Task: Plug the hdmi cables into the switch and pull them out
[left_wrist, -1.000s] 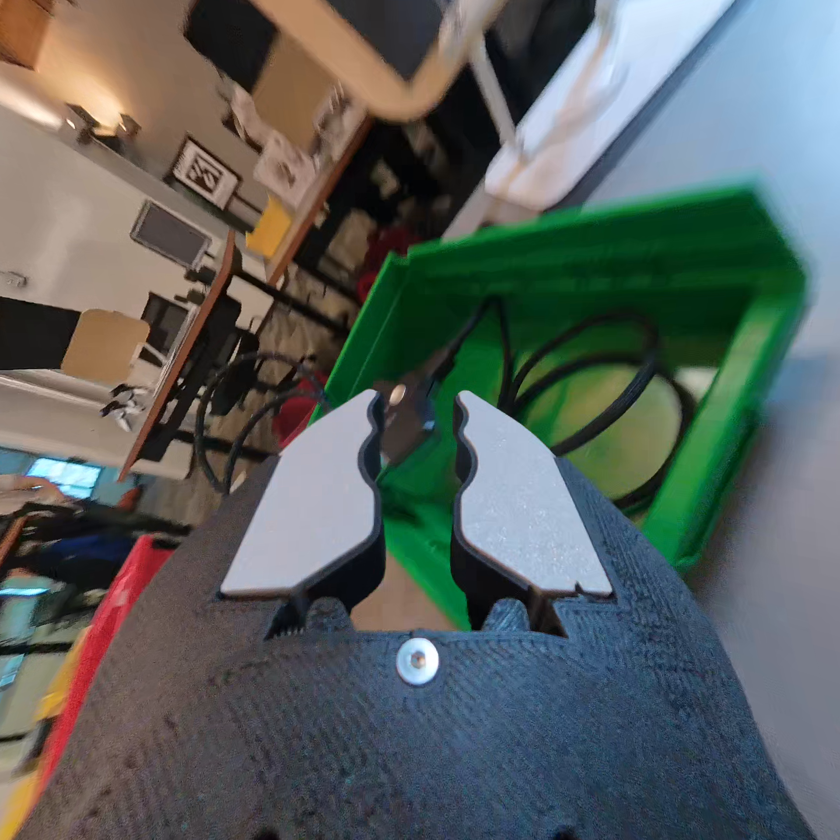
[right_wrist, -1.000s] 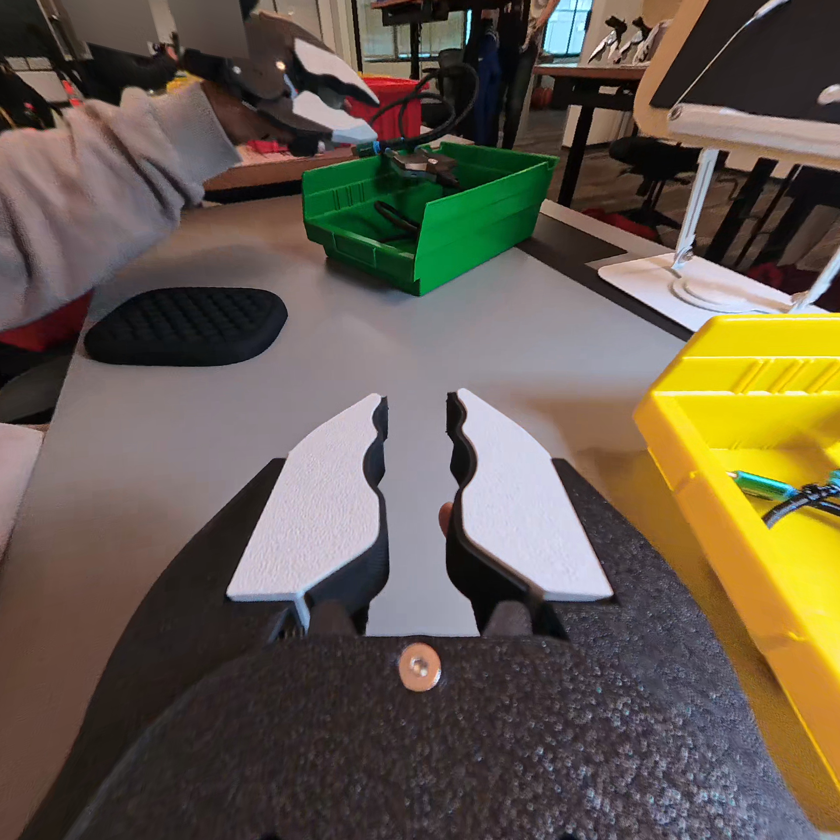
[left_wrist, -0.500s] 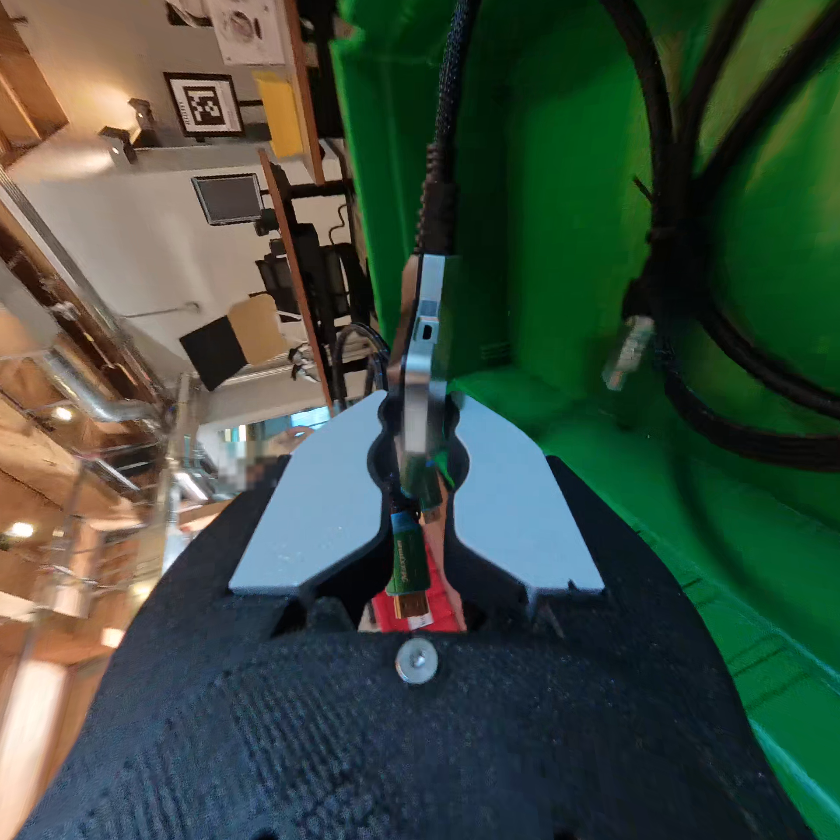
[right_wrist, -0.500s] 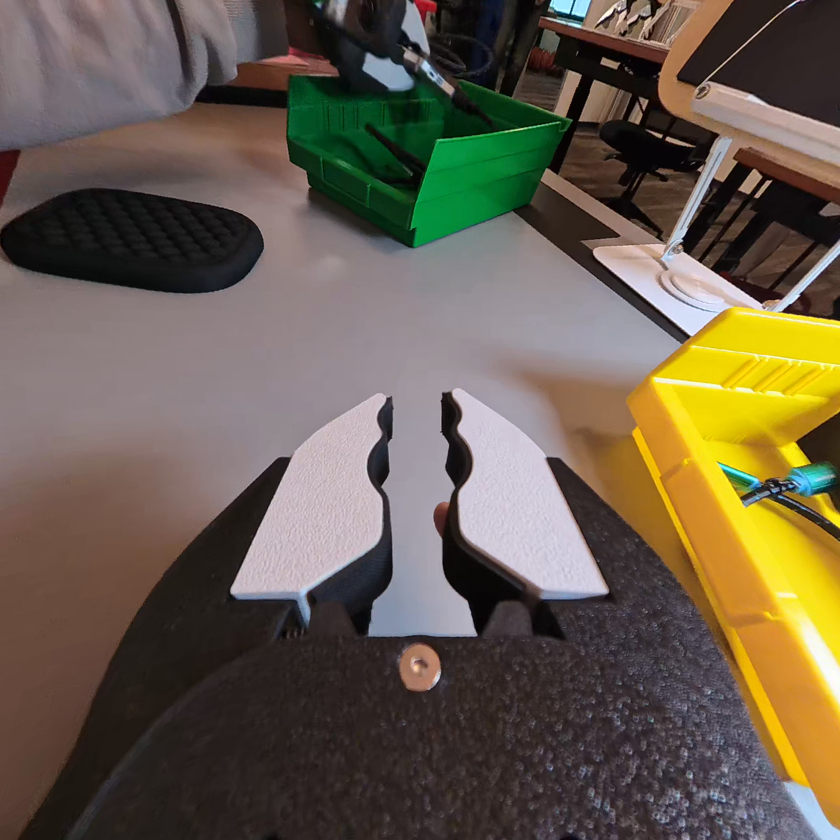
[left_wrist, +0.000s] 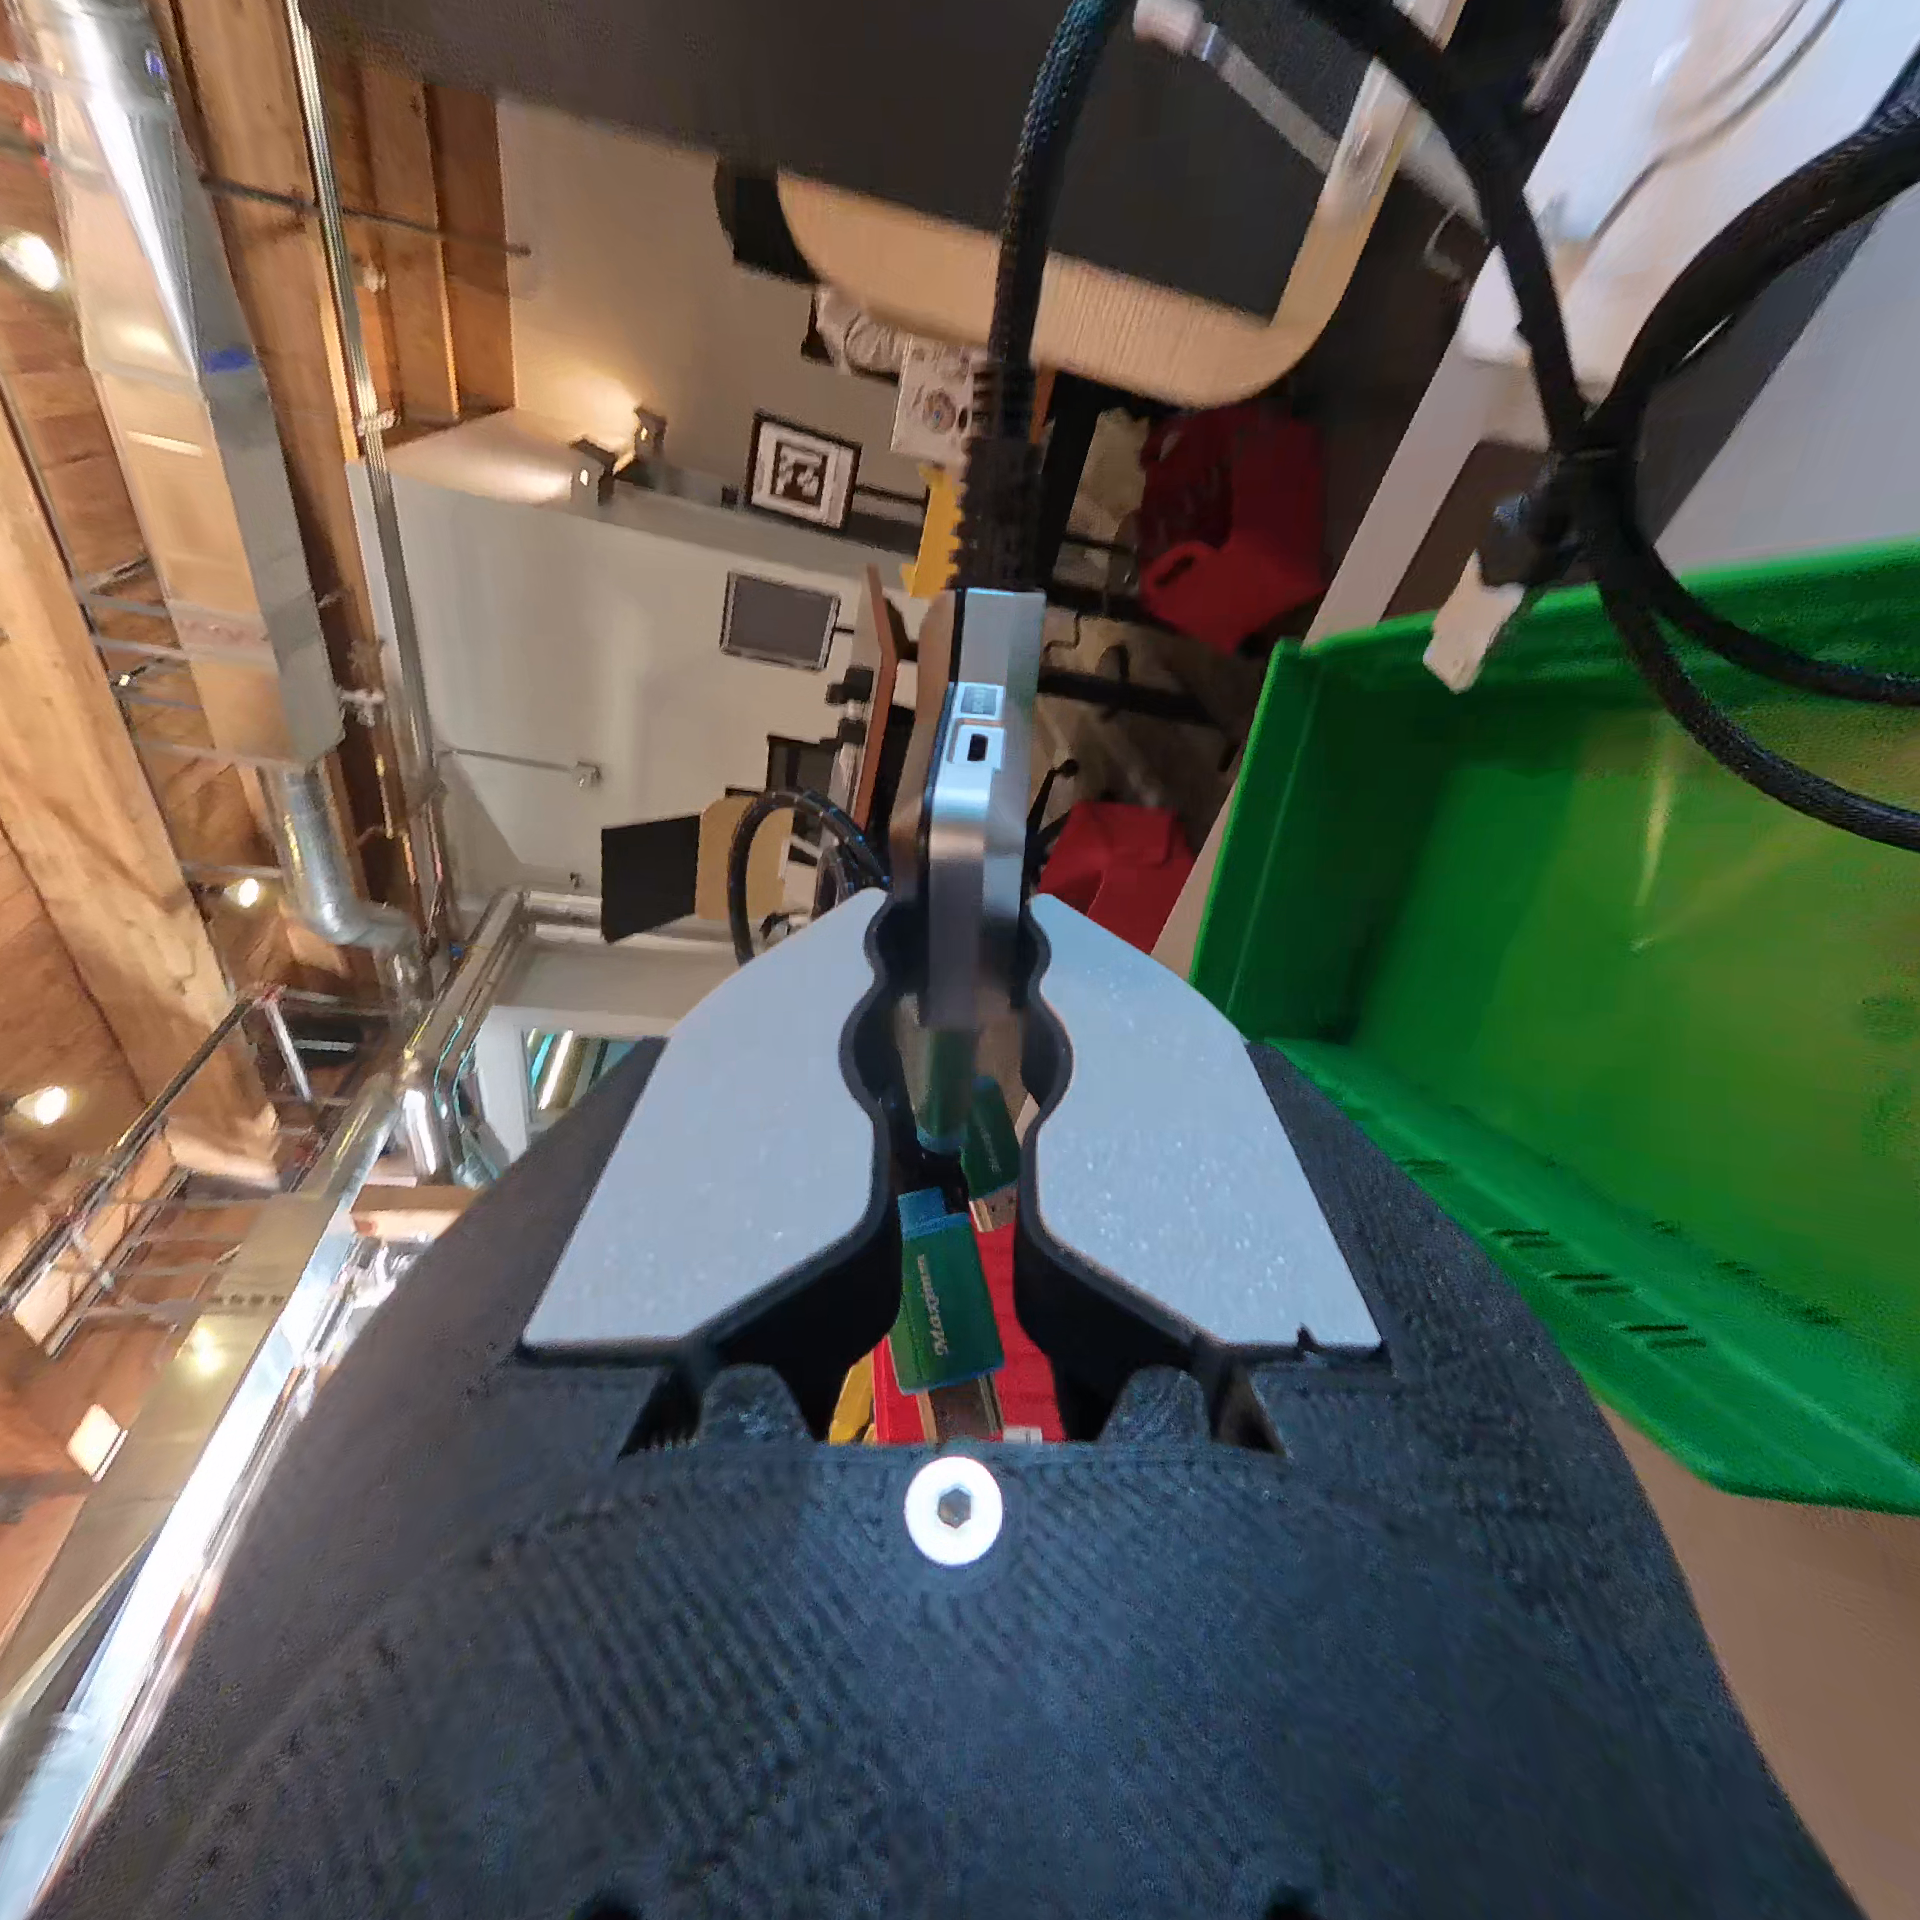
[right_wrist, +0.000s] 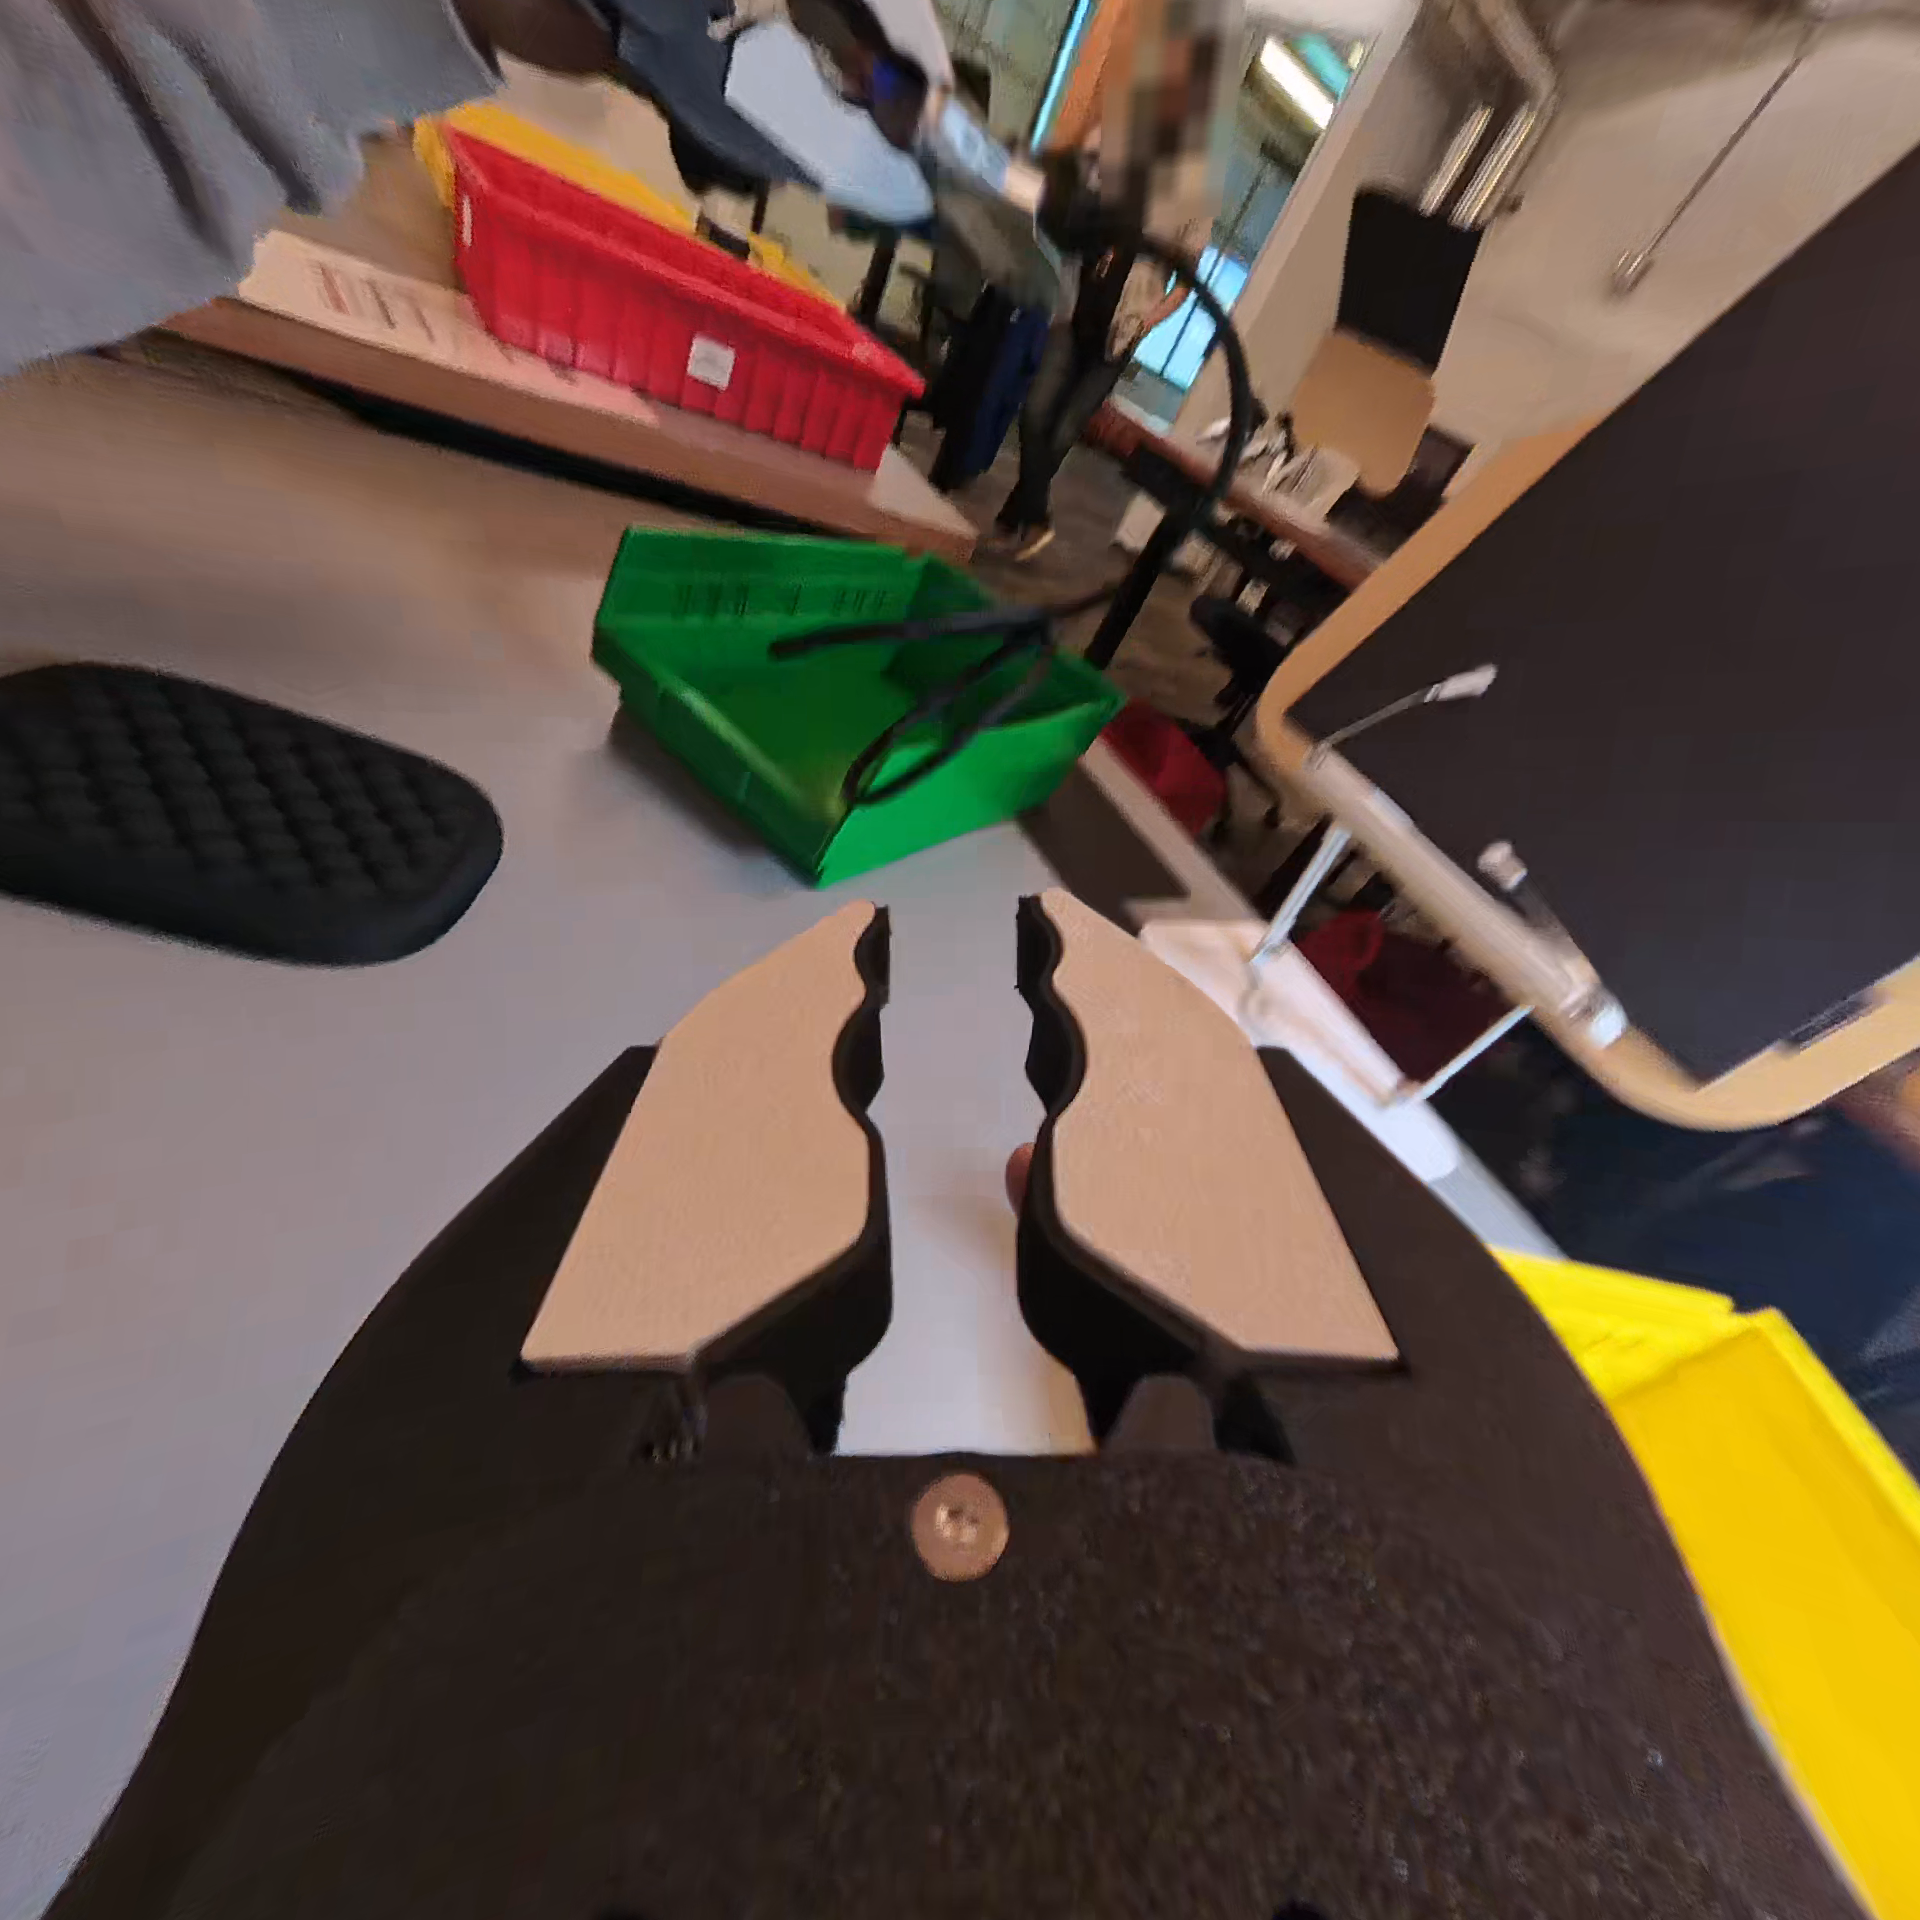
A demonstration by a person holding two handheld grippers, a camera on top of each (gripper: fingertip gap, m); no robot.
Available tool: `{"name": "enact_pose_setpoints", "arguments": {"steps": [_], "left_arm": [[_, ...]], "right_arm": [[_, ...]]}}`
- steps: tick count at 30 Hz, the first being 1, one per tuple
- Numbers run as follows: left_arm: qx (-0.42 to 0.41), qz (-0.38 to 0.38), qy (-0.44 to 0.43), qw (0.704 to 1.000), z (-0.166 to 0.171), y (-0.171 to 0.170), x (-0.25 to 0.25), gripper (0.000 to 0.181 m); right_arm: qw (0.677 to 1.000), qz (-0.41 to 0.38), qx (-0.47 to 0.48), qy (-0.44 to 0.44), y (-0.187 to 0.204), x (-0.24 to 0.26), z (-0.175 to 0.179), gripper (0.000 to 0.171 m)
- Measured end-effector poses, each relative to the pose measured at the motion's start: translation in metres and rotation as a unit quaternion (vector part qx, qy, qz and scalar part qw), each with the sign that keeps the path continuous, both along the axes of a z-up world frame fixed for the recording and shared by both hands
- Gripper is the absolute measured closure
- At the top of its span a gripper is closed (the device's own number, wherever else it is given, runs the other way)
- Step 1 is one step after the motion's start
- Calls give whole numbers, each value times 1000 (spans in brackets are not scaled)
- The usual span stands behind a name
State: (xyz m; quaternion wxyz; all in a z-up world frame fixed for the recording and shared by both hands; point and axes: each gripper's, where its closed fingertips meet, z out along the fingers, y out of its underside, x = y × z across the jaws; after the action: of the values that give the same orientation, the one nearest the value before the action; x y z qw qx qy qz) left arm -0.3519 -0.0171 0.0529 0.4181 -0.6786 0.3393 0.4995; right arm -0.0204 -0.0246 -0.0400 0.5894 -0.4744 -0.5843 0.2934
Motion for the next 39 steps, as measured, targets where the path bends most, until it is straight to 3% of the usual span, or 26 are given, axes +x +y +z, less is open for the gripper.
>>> {"name": "enact_pose_setpoints", "arguments": {"steps": [4,8,11,14,18,23,25,28,30,32,36,39], "left_arm": [[-34,-62,-1,998,-3,4,75,161],[-96,-143,-33,985,-24,7,153,161],[-165,-193,-48,966,-50,6,205,161],[-227,-230,-38,946,-77,3,247,161],[-267,-266,-47,925,-96,-6,278,161],[-236,-344,-103,903,-97,-16,296,161],[-180,-366,-132,903,-84,-19,297,153],[-66,-392,-193,897,-51,-30,283,162],[-20,-412,-273,869,-37,-41,272,164],[-40,-425,-356,832,-46,-48,264,164],[-150,-436,-489,740,-102,-45,271,154],[-180,-463,-561,662,-133,-38,302,142]], "right_arm": [[994,-14,105,5,-3,-22,48,129],[968,-40,245,-24,6,-39,61,119],[950,-51,301,-61,10,-48,54,116],[945,-43,297,-129,9,-56,23,118],[941,-38,303,-147,12,-53,-2,142],[966,7,236,-104,9,-37,-11,145],[976,16,205,-77,12,-28,-10,147],[989,22,145,-32,20,-10,-4,148],[994,29,106,0,24,2,1,148],[995,46,69,47,22,11,8,149],[981,98,-24,163,9,23,28,149],[938,172,-131,271,-9,28,51,149]]}}
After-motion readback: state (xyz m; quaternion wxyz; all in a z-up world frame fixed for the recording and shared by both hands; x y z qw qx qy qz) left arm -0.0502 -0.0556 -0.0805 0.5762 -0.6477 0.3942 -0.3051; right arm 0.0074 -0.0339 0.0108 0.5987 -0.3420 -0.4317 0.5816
